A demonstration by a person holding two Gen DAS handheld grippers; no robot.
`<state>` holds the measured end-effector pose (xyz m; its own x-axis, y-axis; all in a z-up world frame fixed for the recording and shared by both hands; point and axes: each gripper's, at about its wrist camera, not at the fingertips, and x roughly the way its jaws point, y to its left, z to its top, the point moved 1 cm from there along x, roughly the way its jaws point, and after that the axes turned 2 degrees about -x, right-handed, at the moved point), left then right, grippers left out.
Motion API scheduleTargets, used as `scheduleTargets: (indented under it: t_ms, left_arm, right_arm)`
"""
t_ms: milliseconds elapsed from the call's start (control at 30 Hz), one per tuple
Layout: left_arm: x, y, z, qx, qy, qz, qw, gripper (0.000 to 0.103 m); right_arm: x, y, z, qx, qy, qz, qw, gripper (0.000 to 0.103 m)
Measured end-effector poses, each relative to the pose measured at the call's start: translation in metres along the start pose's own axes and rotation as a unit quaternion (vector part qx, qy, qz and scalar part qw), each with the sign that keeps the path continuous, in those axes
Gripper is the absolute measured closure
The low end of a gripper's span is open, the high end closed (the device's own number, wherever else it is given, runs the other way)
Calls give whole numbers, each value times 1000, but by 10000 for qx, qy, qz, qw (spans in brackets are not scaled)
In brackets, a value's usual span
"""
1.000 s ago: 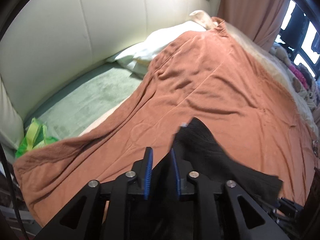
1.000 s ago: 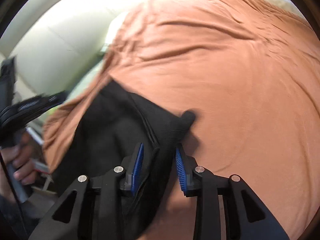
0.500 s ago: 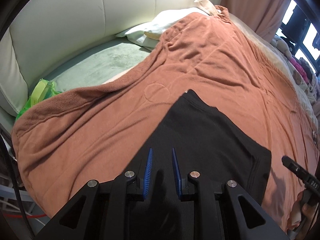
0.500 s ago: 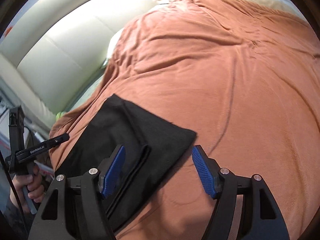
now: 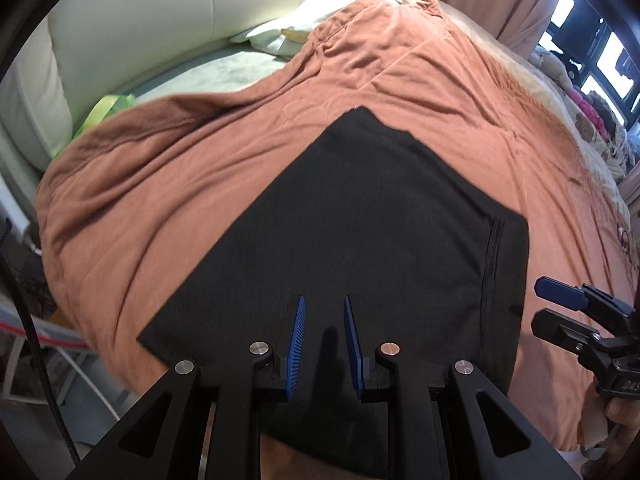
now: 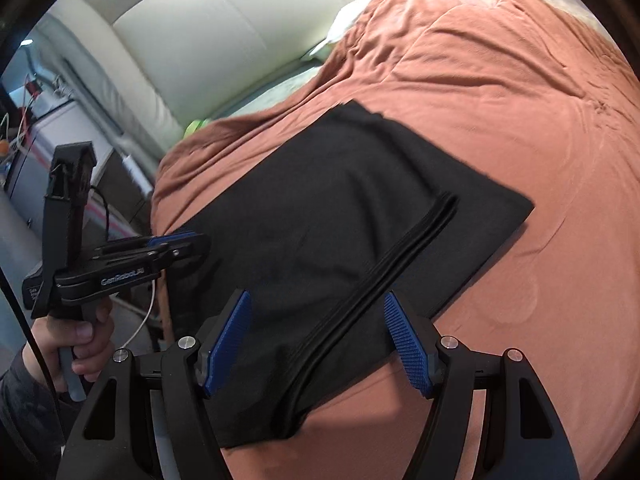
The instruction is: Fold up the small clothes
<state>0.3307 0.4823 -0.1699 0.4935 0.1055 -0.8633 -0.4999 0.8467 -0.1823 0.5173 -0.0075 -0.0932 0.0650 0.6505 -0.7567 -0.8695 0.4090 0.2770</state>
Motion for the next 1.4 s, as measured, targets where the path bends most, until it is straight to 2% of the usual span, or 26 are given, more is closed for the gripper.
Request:
scheduleTargets:
  t_ms: [100, 133, 300, 367, 433, 467, 533, 733, 900, 1067, 1100, 1200, 1267, 1300, 1333, 1367, 1400]
  left_arm:
    - [-1, 4, -19, -67, 83, 5, 9999, 82]
    - [-1, 3, -24, -43, 103, 25, 9999, 82]
    - [-5, -1, -54, 178, 167, 162, 9996, 81]
    - [-10, -3, -64, 228, 103, 223, 9994, 78]
    - [-14, -5, -70, 221, 82, 201, 9995, 65]
    - [-14, -6, -72, 219, 88, 195, 9995, 62]
    - [-16, -11, -77, 269, 78, 265, 9993, 57]
    - [-26, -23, -90, 334, -6, 364, 9988, 57]
    - [-46, -25, -94, -4, -142, 79, 9999, 57]
    - [-74, -47, -101, 153, -400, -18, 9991, 57]
    - [-79, -51, -103, 176, -446, -20, 9988, 54]
    - [-97, -65, -111, 251, -600, -153, 9978, 40]
    - [-113, -76, -117, 371, -781, -236, 9960, 31]
    - [-120, -80, -119, 420, -872, -281, 9949, 24]
    - [-127, -84, -121, 456, -965, -324, 9938, 15]
    - [-136, -89, -124, 481, -1099, -383, 9920, 10]
    - [-143, -92, -127, 488, -1197, -420, 9907, 2]
  right_arm:
    - [8, 4, -7, -178, 142, -51, 9997, 37]
    - [6, 7, -11, -244, 189, -91, 9995, 40]
    - [12, 22, -33, -546, 440, -343, 9970, 41]
    - [14, 28, -44, -617, 585, -447, 9954, 41]
    - [15, 32, -51, -615, 706, -546, 9941, 41]
    - [15, 32, -53, -597, 721, -568, 9940, 41]
    - [11, 35, -55, -544, 688, -576, 9945, 41]
    - [-21, 35, -63, -451, 512, -648, 9956, 41]
    - [-61, 26, -65, -308, 236, -928, 9949, 41]
    - [-104, 13, -71, 48, -82, -1286, 9917, 41]
    - [-111, 11, -73, 105, -141, -1329, 9910, 41]
    - [-140, 13, -79, 166, -390, -1522, 9874, 32]
    - [-162, 17, -87, 97, -576, -1733, 9831, 19]
    - [-187, 22, -96, 62, -814, -1950, 9774, 19]
    - [-187, 22, -96, 62, -814, -1950, 9774, 19]
    - [-196, 25, -100, 65, -904, -2023, 9751, 17]
    - [-216, 30, -109, 76, -1059, -2118, 9715, 15]
